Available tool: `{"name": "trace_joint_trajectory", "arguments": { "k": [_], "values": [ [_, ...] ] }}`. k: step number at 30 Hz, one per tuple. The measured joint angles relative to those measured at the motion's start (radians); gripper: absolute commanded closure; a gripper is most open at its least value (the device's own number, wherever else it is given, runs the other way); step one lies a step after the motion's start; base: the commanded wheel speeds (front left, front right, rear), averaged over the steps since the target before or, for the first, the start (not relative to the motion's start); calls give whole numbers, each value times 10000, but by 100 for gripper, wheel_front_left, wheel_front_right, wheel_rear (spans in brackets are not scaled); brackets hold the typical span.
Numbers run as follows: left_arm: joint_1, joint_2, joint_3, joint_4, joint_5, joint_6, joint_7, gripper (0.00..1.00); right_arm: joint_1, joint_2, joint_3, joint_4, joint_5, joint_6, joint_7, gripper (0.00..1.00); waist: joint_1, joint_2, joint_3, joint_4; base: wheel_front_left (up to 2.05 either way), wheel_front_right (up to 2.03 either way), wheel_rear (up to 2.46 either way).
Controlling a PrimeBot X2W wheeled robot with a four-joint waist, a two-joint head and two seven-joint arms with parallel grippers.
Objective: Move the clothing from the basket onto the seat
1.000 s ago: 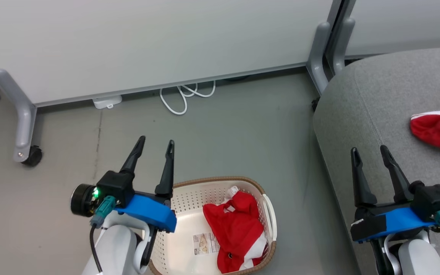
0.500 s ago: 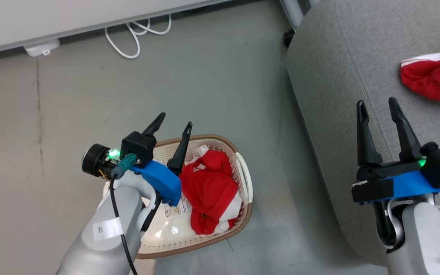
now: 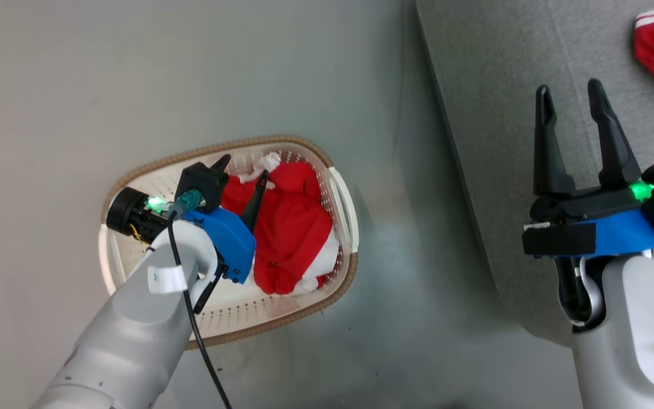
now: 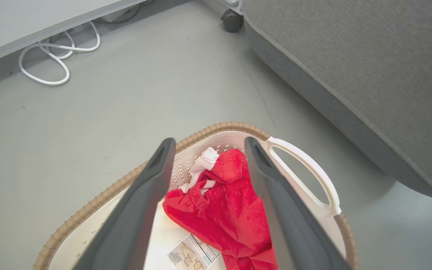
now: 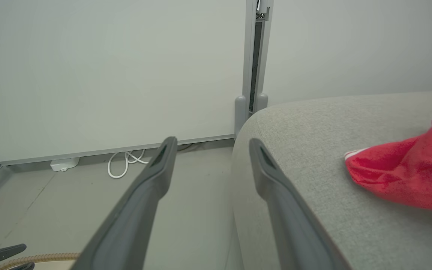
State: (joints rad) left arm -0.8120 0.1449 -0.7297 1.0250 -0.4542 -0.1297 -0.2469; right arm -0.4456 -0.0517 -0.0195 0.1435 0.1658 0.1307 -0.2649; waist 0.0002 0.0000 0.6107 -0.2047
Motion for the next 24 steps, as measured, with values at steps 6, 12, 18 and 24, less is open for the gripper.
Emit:
{"name": "trace_joint_trajectory", "arguments": {
  "k": [6, 12, 18, 24],
  "values": [
    [-577, -21, -794, 673, -700, 0, 522, 0, -431, 4, 142, -259, 46, 0, 0, 0, 0, 0, 938, -60, 0, 0, 0],
    [-1151, 13, -1333, 1108, -1338, 0, 1152, 0, -704, 4, 207, -472, 10, 0, 0, 0, -1, 0, 1782, -44, 0, 0, 0],
    [-1624, 8, -1651, 1312, -2173, 0, 2023, 0, -969, 4, 211, -715, -138, 0, 2, 0, -1, 0, 2570, 39, 0, 0, 0],
    [-2160, 130, -1812, 1488, -2830, 0, 2506, 0, -1244, 6, 309, -1011, -169, 0, 2, 0, -1, 0, 3321, 76, 0, 0, 0]
  ]
}}
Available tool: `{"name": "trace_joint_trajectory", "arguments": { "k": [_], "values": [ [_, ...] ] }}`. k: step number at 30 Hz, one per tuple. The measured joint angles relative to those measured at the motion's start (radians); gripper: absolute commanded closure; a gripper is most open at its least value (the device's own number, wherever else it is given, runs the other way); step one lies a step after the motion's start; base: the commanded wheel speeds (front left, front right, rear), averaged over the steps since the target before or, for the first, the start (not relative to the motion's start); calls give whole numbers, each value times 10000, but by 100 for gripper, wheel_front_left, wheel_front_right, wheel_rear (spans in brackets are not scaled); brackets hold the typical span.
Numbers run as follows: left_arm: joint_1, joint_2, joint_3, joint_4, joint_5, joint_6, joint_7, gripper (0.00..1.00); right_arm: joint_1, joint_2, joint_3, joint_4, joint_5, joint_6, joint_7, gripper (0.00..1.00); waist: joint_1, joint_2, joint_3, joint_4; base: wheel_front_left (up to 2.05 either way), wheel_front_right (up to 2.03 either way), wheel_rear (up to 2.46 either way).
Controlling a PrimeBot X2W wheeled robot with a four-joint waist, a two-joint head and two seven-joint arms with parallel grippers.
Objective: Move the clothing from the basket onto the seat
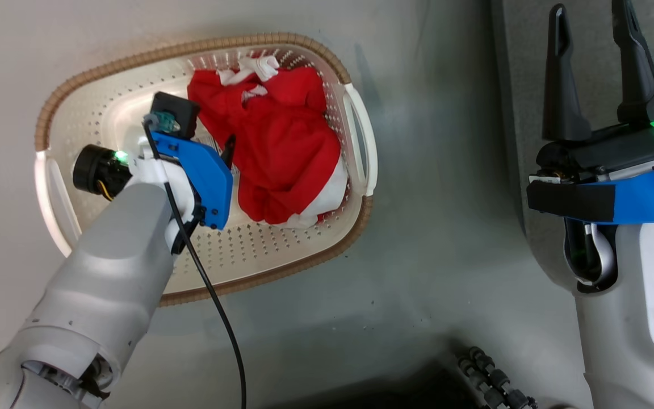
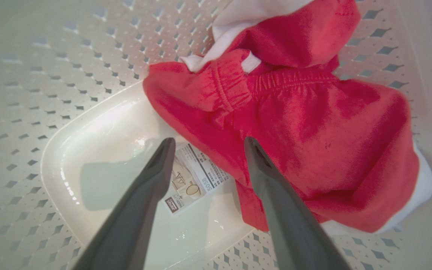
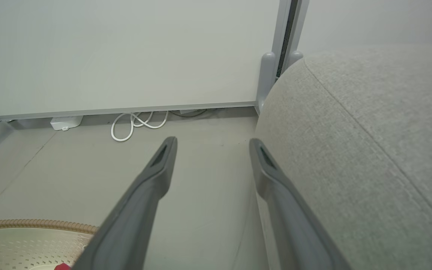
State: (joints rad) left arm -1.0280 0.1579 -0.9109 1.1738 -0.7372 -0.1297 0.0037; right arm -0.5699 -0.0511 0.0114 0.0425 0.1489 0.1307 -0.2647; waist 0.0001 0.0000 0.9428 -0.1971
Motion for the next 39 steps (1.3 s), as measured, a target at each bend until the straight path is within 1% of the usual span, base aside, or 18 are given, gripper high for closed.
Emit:
{"name": "trace_joint_trajectory", "arguments": {
  "k": [8, 14, 20, 26, 27, 28, 29, 39],
  "values": [
    [-460, 186, -40, 178, -840, 0, 314, 0, -62, 0, 100, -437, -4, 0, 0, 0, 0, 0, 802, -52, 0, 0, 0],
    [-671, 176, -105, 82, -1388, 0, 447, 0, 6, 0, 58, -746, -65, 0, 0, 0, 0, 0, 1201, -116, 0, 0, 0],
    [-830, 130, -359, -132, -1799, 0, 337, 0, 70, 0, 38, -851, -75, 0, 0, 0, -1, 0, 1425, -139, 0, 0, 0],
    [-944, 42, -732, 100, -1879, 0, 73, 0, 290, 0, -31, -932, -94, 0, 0, 0, -1, 0, 1424, -178, 0, 0, 0],
    [-963, -12, -763, 163, -1935, 0, 75, 23, 319, 0, -52, -947, -105, 0, 0, 0, -1, 0, 1415, -180, 0, 0, 0],
    [-969, -52, -798, 194, -1979, 0, 73, 93, 361, 0, -79, -957, -105, 0, 0, 0, -1, 0, 1410, -177, 0, 0, 0],
    [-970, -73, -857, 198, -1987, 0, 35, 100, 412, -2, -92, -963, -107, 0, 0, 0, -1, 0, 1408, -174, 0, 0, 0],
    [-1047, -167, -1379, 309, -2242, 0, -69, 100, 411, 0, -153, -978, -161, 0, 0, 0, -1, 0, 1384, -105, 0, 0, 0]
  ]
}}
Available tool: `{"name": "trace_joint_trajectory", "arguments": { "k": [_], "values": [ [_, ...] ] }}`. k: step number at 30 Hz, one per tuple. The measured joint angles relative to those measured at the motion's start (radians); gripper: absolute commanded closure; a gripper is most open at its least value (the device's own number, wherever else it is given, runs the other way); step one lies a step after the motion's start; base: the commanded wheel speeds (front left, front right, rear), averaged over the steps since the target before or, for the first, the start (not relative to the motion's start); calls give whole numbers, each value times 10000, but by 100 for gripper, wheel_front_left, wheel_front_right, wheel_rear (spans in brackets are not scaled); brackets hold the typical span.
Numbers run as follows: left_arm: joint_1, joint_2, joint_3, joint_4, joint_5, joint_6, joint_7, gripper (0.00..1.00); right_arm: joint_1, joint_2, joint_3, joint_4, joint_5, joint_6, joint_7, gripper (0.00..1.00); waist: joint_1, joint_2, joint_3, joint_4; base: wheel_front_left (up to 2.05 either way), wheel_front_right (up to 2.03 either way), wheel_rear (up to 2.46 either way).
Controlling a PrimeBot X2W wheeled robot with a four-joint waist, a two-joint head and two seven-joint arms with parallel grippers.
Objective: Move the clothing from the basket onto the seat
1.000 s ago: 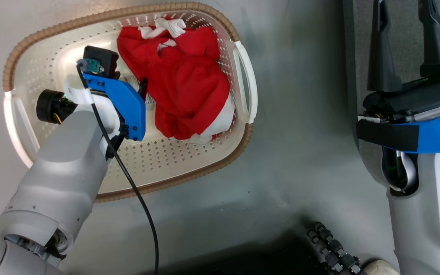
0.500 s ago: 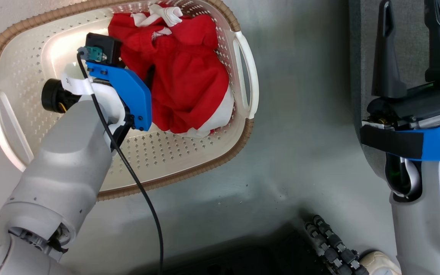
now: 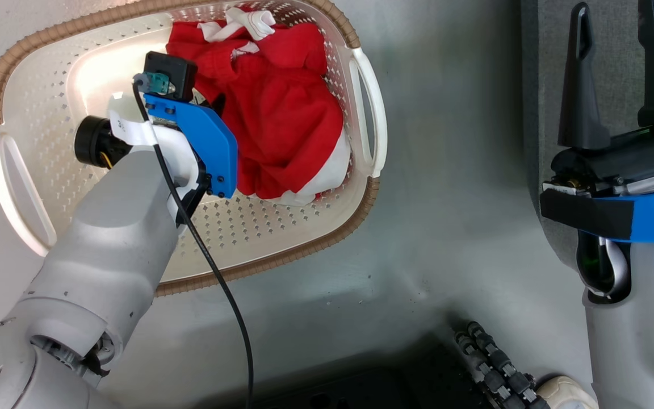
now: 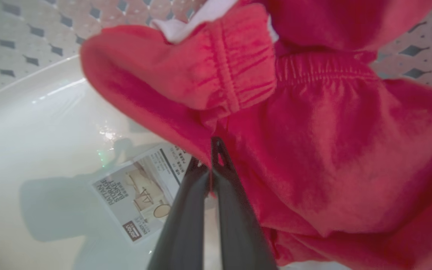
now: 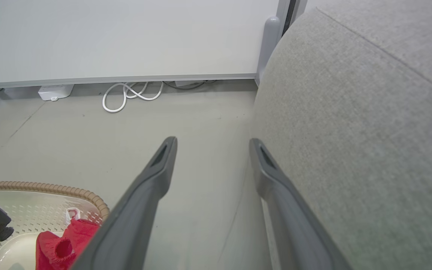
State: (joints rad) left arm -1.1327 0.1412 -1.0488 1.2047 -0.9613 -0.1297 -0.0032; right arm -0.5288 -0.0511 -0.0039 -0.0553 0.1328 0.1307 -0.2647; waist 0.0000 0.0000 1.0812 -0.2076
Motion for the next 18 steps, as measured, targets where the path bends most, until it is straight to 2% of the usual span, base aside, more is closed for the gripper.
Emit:
{"name": "trace_joint_trajectory", "arguments": {
  "k": [18],
  "values": [
    [21, 10, -1045, -708, -591, 0, -821, 100, -179, 0, -119, 428, -153, 0, 0, 0, 0, 0, -562, 489, 0, 0, 0]
  ]
}}
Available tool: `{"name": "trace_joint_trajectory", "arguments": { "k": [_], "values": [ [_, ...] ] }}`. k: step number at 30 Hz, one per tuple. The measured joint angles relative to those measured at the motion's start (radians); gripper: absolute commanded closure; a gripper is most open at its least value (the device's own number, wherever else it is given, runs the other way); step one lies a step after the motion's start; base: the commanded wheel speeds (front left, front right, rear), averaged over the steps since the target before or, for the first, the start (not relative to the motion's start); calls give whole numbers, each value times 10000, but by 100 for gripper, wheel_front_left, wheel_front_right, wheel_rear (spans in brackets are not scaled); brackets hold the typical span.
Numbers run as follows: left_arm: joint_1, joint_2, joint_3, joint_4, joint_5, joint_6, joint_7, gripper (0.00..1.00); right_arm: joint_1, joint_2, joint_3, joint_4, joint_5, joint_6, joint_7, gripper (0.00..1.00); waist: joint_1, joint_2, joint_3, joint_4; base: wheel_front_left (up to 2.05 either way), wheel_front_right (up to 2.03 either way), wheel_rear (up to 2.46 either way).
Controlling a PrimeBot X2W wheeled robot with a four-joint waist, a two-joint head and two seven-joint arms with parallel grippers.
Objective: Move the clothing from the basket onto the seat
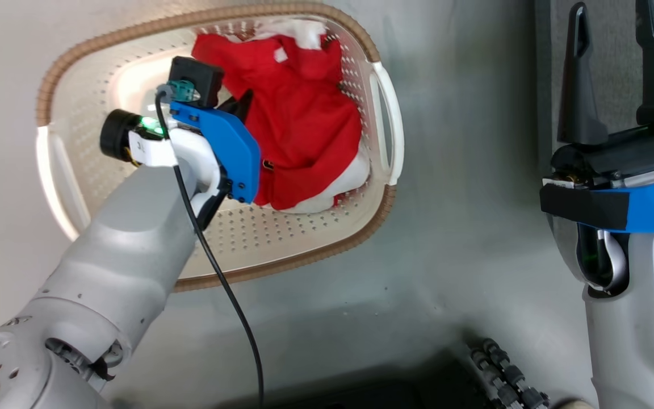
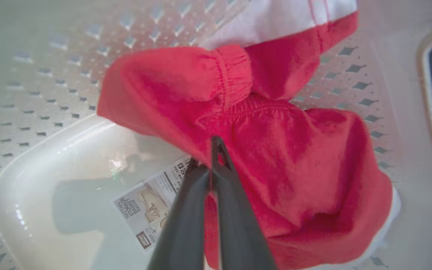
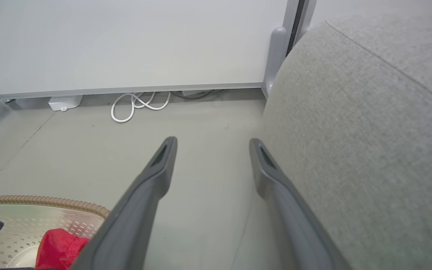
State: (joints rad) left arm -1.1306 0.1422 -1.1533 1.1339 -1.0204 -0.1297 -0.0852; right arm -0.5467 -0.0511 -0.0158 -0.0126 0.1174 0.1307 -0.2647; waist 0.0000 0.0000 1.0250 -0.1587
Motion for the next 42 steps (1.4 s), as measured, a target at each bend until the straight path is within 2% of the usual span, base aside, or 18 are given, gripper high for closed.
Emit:
{"name": "trace_joint_trajectory", "arguments": {
  "k": [16, 27, 32, 42],
  "values": [
    [793, 48, -915, -1057, -696, 0, -1340, 100, 24, -48, -23, 763, -111, 0, 0, 0, 0, 1, -1662, 695, 0, 0, 0],
    [1292, 119, -1110, -2015, -805, 0, -1747, 100, 469, -234, -98, 1254, -92, 0, 0, 0, -1, 0, -3161, 1142, 0, 0, 0],
    [1390, 224, -487, -2637, -422, 0, -1762, 100, 681, -288, -136, 1394, -54, 0, 0, 0, 0, 0, -3868, 1327, 0, 0, 0],
    [2208, 412, 1325, -3812, 1204, 0, -1764, 100, 1264, -297, -153, 1697, -2, 0, 0, 0, -1, 1, -5289, 1573, 0, 0, 0]
  ]
}}
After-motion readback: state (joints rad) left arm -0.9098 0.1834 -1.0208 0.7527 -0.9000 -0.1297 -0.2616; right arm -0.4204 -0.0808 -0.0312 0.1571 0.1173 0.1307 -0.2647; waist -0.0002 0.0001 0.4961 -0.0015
